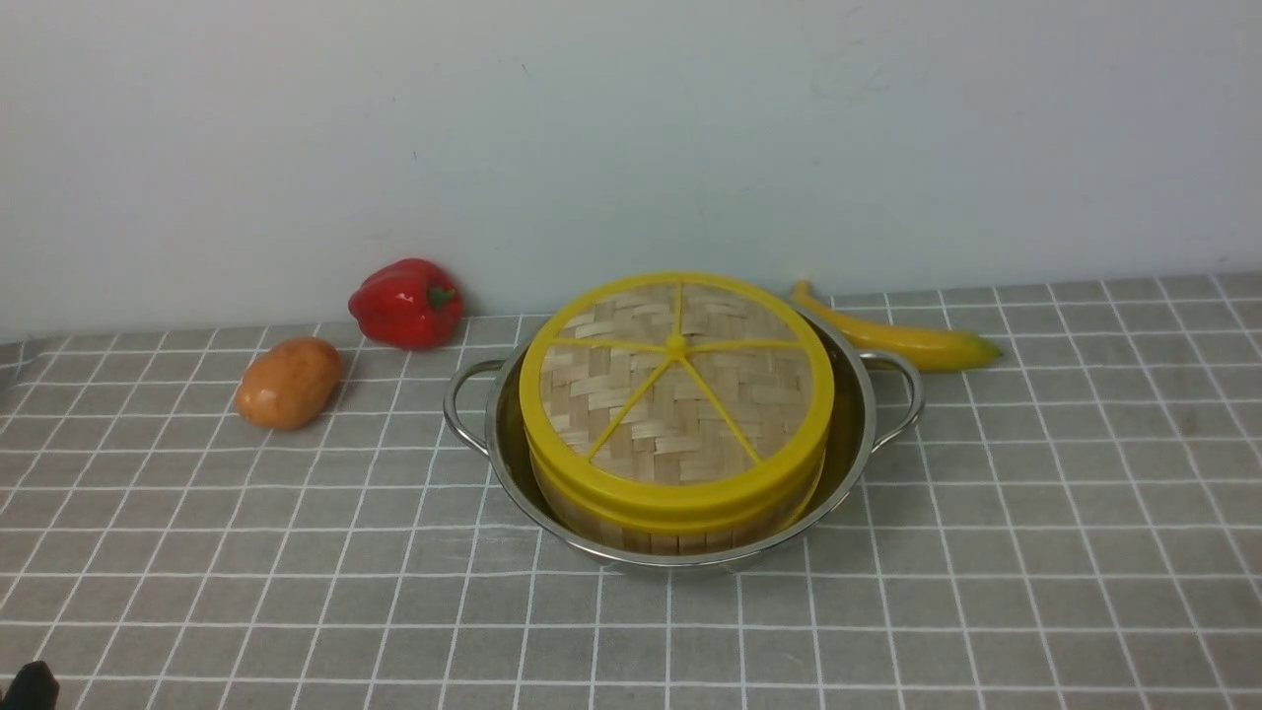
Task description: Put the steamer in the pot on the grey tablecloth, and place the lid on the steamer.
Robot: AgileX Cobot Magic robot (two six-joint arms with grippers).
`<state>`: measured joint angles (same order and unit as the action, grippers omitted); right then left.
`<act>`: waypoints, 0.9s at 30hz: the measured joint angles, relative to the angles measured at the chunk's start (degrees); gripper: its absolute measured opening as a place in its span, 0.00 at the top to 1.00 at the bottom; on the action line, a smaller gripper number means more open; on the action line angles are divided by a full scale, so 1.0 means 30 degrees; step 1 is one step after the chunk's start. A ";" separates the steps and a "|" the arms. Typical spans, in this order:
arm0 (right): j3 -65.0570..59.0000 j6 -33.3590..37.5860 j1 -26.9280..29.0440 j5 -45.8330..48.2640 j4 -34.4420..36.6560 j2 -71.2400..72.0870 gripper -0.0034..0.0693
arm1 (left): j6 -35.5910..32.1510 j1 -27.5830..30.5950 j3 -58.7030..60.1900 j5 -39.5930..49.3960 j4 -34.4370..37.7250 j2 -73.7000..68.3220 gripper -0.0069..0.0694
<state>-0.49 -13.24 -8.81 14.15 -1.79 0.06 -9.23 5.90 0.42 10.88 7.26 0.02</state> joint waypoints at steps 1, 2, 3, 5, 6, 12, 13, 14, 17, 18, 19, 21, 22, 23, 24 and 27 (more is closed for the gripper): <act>0.0000 0.0000 0.0000 0.0000 0.0000 0.0000 0.62 | 0.0000 0.0000 0.0000 0.0000 0.0000 0.0000 0.66; 0.0000 0.0000 0.0000 0.0000 0.0000 0.0000 0.62 | -0.0014 0.0017 0.0000 0.0000 0.0000 0.0000 0.66; 0.0000 0.0000 0.0000 0.0000 0.0000 0.0000 0.62 | -0.0014 0.0017 0.0000 0.0000 0.0000 0.0000 0.66; 0.0000 0.0000 0.0000 0.0000 0.0000 0.0000 0.62 | -0.0014 0.0017 0.0000 0.0000 -0.0007 0.0000 0.65; 0.0000 0.0000 0.0000 0.0000 0.0000 0.0000 0.62 | -0.0014 0.0017 0.0000 0.0000 -0.0007 0.0000 0.65; 0.0000 0.0000 0.0000 0.0000 0.0000 0.0000 0.62 | -0.0014 0.0017 0.0000 0.0000 -0.0044 0.0000 0.64; 0.0000 0.0000 0.0000 0.0000 0.0000 0.0000 0.62 | -0.0014 0.0017 0.0000 0.0000 -0.0044 0.0000 0.64; 0.0000 0.0000 0.0000 0.0000 0.0000 0.0000 0.62 | -0.0014 0.0017 0.0000 0.0000 -0.0044 0.0000 0.64; 0.0000 0.0000 0.0000 0.0000 0.0000 0.0000 0.62 | -0.0014 0.0017 0.0000 0.0000 -0.0051 0.0000 0.63; 0.0000 0.0000 0.0000 0.0000 0.0000 0.0000 0.62 | -0.0014 0.0017 0.0000 0.0000 -0.0051 0.0000 0.63; 0.0000 0.0000 0.0000 0.0000 0.0000 0.0000 0.62 | -0.0014 0.0017 0.0000 0.0000 -0.0051 0.0000 0.63; 0.0000 0.0000 0.0000 0.0000 0.0000 0.0000 0.62 | -0.0014 0.0017 0.0000 0.0000 -0.0051 0.0000 0.63; 0.0000 0.0000 0.0000 0.0000 0.0000 0.0000 0.62 | -0.0014 0.0017 0.0000 0.0000 -0.0051 0.0000 0.63; 0.0000 0.0000 0.0000 0.0000 0.0000 0.0000 0.62 | -0.0014 0.0017 0.0000 0.0000 -0.0051 0.0000 0.62; 0.0000 0.0000 0.0000 0.0000 0.0000 0.0000 0.62 | -0.0014 0.0017 0.0000 0.0000 -0.0051 0.0000 0.62; 0.0000 0.0000 0.0000 0.0000 0.0000 0.0000 0.62 | -0.0014 0.0017 0.0000 0.0000 -0.0051 0.0000 0.62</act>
<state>-0.49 -13.24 -8.81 14.15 -1.79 0.06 -9.27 5.95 0.42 10.88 7.11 0.02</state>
